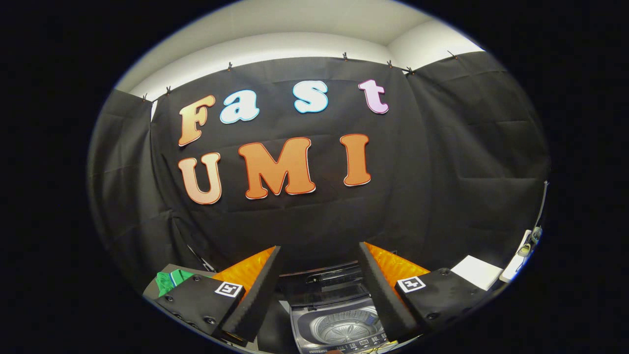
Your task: Put the clothes into the washing machine and then close the washing machine lid.
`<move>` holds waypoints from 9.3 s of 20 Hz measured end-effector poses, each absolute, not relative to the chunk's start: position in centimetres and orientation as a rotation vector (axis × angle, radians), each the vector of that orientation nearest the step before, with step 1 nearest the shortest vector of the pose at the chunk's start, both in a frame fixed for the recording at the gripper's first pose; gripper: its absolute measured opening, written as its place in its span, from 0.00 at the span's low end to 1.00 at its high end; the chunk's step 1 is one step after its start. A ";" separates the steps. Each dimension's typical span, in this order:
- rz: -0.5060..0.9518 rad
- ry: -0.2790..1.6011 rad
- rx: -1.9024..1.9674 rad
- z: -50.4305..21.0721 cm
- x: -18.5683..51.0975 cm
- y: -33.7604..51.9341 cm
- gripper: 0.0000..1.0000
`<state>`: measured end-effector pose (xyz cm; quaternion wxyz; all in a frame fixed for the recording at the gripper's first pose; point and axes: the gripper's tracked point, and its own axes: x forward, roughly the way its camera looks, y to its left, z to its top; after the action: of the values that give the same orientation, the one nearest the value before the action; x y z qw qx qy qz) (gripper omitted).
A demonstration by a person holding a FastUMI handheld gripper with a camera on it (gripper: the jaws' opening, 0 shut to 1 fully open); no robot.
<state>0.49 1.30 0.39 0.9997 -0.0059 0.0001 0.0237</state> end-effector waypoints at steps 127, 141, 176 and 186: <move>0.201 0.484 0.016 -18.3 12.1 -13.9 0.08; 0.154 0.689 0.024 -33.2 16.9 -14.7 0.08; -0.003 0.869 -0.016 -44.2 14.6 -14.2 0.80; -0.049 0.712 -0.040 -34.8 13.2 -13.7 0.99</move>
<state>13.21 -13.68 -34.84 0.9367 -0.0197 0.3487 -0.0241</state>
